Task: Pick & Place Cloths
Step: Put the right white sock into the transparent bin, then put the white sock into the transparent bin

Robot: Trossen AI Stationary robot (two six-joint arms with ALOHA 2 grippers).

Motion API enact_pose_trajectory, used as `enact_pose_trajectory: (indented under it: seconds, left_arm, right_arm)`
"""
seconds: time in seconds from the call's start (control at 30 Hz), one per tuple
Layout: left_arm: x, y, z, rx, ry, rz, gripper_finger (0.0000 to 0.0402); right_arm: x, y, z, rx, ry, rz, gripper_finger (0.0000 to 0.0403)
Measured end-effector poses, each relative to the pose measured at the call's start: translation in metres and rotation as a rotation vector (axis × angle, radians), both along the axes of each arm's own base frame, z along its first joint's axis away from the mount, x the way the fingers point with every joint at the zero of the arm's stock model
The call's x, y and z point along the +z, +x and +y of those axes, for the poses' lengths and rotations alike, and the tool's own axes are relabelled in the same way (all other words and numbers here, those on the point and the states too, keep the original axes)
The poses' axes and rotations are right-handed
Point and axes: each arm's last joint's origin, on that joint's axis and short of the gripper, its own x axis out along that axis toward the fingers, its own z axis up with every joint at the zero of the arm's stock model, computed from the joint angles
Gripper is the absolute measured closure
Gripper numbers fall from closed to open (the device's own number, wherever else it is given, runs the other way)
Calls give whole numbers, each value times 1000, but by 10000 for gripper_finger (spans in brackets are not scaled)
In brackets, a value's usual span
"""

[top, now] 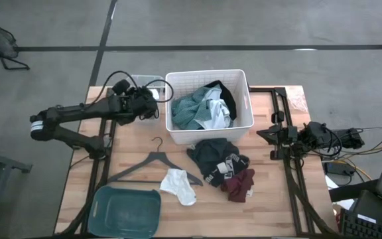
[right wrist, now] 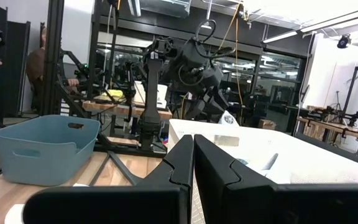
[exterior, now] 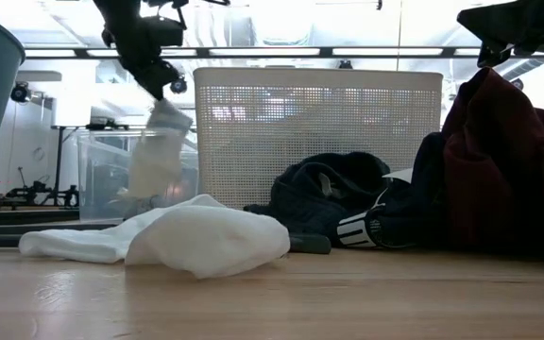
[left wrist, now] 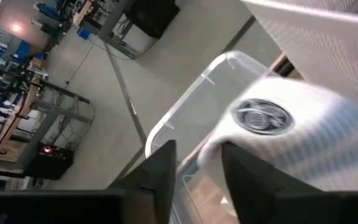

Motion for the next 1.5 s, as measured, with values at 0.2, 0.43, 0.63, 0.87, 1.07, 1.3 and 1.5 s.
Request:
enact_pose_trajectory:
  seconds: [0.2,0.43,0.63,0.87,1.07,1.3,1.5]
  left_arm:
    - [11,-5,-5,-36,-37,-48,212]
    - [24,-6,-20,-177,-170,-154,205]
    - [23,3,-52,-461,-378,-185,206]
    - [21,13,-102,-708,-443,-183,207]
    - [16,23,-144,-890,-458,-182,207]
    - [-15,58,-175,-990,-620,-141,207]
    - [-56,84,-185,-958,-684,-19,207]
  right_arm:
    - [0,0,0,0,0,0,394]
    - [0,0,0,0,0,0,394]
    - [0,0,0,0,0,0,394]
    - [0,0,0,0,0,0,394]
    - [0,0,0,0,0,0,394]
    - [0,0,0,0,0,0,394]
    - [0,0,0,0,0,0,394]
